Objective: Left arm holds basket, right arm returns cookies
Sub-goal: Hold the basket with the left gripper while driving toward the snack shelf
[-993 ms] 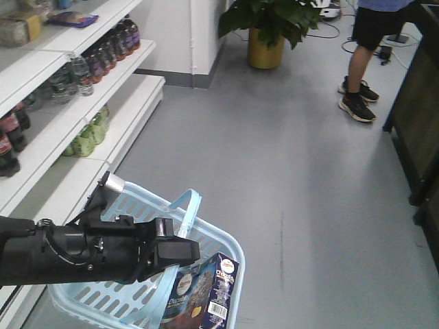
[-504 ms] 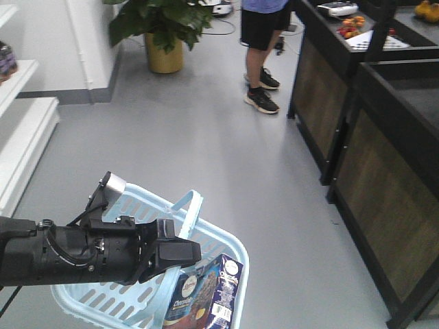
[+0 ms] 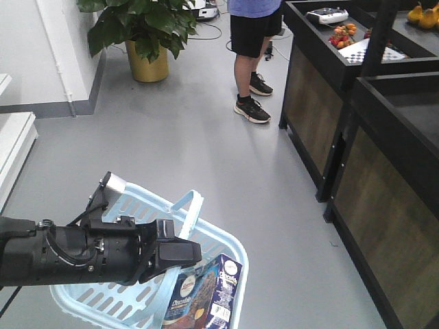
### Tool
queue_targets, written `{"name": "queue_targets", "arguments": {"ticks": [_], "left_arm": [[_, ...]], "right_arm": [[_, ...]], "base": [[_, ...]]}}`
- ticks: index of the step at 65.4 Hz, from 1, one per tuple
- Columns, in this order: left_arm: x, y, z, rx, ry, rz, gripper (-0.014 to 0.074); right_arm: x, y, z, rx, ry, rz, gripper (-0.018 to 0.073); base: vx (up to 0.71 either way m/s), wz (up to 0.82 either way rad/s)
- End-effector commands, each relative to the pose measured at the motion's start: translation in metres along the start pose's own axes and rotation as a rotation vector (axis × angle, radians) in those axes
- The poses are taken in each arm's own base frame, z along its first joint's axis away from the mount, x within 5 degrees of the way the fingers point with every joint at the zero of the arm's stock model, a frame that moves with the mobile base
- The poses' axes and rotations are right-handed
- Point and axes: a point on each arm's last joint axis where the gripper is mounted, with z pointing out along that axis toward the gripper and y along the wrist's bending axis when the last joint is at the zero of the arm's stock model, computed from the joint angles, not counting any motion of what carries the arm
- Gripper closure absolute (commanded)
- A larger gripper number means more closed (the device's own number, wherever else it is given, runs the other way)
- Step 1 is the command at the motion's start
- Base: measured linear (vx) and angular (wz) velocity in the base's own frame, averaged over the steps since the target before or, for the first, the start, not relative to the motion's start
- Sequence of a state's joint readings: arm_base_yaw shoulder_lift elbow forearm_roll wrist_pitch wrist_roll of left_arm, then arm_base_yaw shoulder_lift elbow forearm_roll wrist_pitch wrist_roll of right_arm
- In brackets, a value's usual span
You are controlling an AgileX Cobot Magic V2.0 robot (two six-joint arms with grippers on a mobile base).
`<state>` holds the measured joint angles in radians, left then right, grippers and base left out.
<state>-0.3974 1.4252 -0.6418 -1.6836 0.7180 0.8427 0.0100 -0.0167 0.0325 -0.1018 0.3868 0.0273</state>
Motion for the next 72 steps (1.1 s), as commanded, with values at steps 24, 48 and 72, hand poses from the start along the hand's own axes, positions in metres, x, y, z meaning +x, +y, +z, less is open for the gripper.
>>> {"name": "queue_targets", "arguments": {"ticks": [24,48,72], "left_arm": [[-0.0052,-0.0223,-0.0066,0.116,-0.039,-0.009,0.0603],[-0.0052,-0.0223,-0.0066,0.116,-0.039,-0.009,0.0603],[-0.0052,-0.0223,-0.0066,0.116,-0.039,-0.009,0.0603]], "right_arm": [[-0.0083,0.0,-0.0011,0.0,-0.084,-0.015,0.0563],[-0.0083,0.0,-0.0011,0.0,-0.084,-0.015,0.0563],[-0.0083,0.0,-0.0011,0.0,-0.084,-0.015,0.0563]], "base": [[0.36,0.08],[0.39,0.09],[0.39,0.09]]}}
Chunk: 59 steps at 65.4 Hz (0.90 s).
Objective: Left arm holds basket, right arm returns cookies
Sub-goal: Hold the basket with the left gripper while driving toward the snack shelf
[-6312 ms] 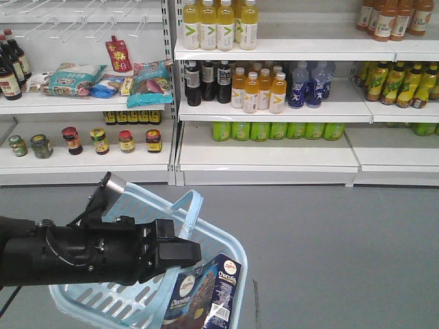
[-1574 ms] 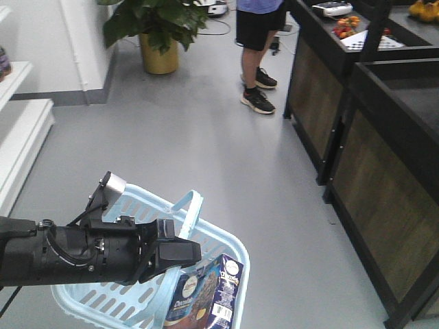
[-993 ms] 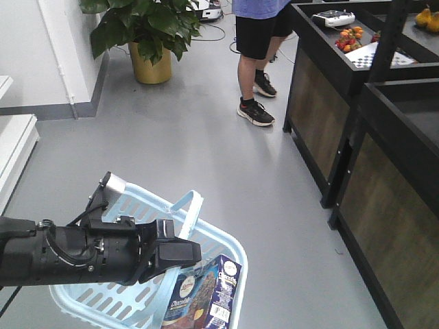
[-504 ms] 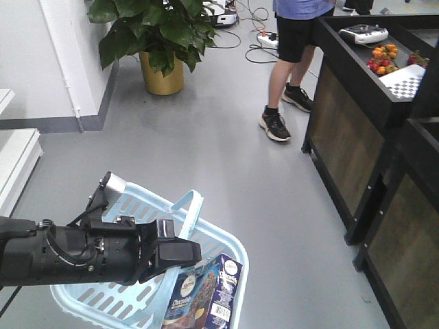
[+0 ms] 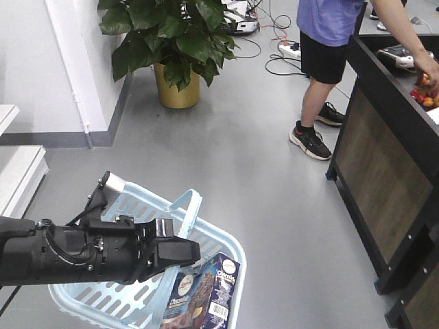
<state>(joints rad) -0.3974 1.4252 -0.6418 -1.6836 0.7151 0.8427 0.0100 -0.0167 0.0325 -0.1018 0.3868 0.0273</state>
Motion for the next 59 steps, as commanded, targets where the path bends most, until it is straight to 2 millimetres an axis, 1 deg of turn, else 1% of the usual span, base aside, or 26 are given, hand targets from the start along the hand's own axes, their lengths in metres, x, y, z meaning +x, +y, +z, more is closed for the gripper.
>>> {"name": "queue_targets", "arguments": {"ticks": [1,21,34,44,59], "left_arm": [[-0.005,-0.0225,-0.0067,0.119,-0.037,-0.009,0.0603],[-0.005,-0.0225,-0.0067,0.119,-0.037,-0.009,0.0603],[-0.0052,-0.0223,-0.0067,0.116,-0.039,-0.009,0.0603],[-0.0052,-0.0223,-0.0067,0.116,-0.039,-0.009,0.0603],[-0.0052,-0.0223,-0.0067,0.116,-0.039,-0.009,0.0603]], "right_arm": [[-0.0083,0.0,-0.0011,0.0,-0.084,-0.015,0.0563],[-0.0083,0.0,-0.0011,0.0,-0.084,-0.015,0.0563],[-0.0083,0.0,-0.0011,0.0,-0.084,-0.015,0.0563],[-0.0083,0.0,-0.0011,0.0,-0.084,-0.015,0.0563],[-0.0083,0.0,-0.0011,0.0,-0.084,-0.015,0.0563]], "base": [[0.38,0.03],[0.36,0.04],[0.32,0.22],[0.28,0.51],[0.25,0.75]]}}
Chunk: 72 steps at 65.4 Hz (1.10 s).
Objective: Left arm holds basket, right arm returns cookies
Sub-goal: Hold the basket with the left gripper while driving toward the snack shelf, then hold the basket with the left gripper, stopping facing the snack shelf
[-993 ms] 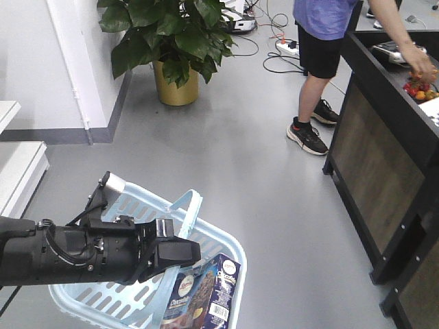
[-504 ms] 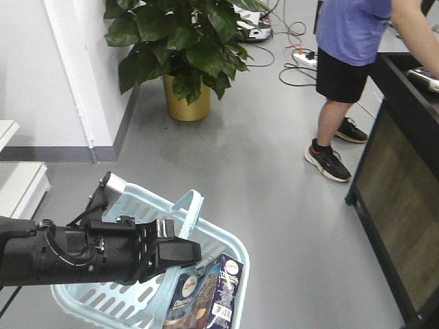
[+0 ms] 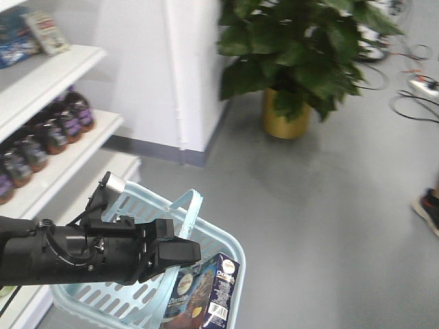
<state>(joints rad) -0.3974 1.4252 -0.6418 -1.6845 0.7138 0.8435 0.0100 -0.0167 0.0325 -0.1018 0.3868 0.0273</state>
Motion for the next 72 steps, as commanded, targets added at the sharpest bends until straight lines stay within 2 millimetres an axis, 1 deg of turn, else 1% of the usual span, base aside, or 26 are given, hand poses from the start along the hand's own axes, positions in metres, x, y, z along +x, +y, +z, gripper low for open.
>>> {"name": "queue_targets", "arguments": {"ticks": [1,40,72], "left_arm": [[-0.0051,-0.0224,-0.0067,0.117,-0.038,-0.009,0.0603],[-0.0051,-0.0224,-0.0067,0.117,-0.038,-0.009,0.0603],[-0.0051,-0.0224,-0.0067,0.117,-0.038,-0.009,0.0603]], "right_arm": [[-0.0083,0.0,-0.0011,0.0,-0.084,-0.015,0.0563],[-0.0083,0.0,-0.0011,0.0,-0.084,-0.015,0.0563],[-0.0083,-0.0001,-0.0011,0.0,-0.084,-0.016,0.0563]], "base": [[0.24,0.76],[0.23,0.66],[0.22,0.81]]}}
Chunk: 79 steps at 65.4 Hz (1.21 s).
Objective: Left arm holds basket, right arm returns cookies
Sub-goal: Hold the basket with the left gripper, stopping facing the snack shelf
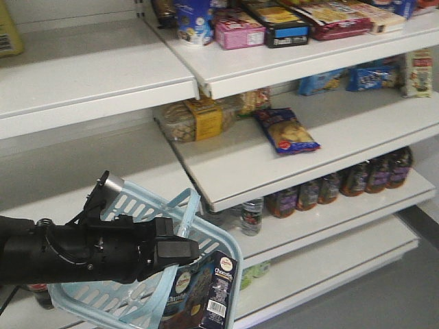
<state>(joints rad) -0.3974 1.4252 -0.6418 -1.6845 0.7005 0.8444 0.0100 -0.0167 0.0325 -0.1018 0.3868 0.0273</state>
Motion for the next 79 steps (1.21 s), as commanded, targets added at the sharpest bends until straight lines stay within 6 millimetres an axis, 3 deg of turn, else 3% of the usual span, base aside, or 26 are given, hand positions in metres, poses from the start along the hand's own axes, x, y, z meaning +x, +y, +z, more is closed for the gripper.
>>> {"name": "queue_targets", "arguments": {"ticks": [1,42,79], "left_arm": [[-0.0044,-0.0232,-0.0069,0.127,-0.029,-0.011,0.0603],[-0.0043,-0.0233,-0.0069,0.128,-0.028,-0.011,0.0603],[-0.0043,-0.0232,-0.0069,0.127,-0.028,-0.011,0.0603]], "right_arm": [[-0.0083,-0.0001,-0.0011,0.0,-0.084,-0.016,0.0563],[-0.0084,-0.0001,-0.0011,0.0,-0.085,-0.016,0.0563],[-0.0084,-0.0001,-0.0011,0.0,-0.085,-0.016,0.0563]], "base": [[0.17,0.67],[0.15,0.62],[0.06,0.12]]}}
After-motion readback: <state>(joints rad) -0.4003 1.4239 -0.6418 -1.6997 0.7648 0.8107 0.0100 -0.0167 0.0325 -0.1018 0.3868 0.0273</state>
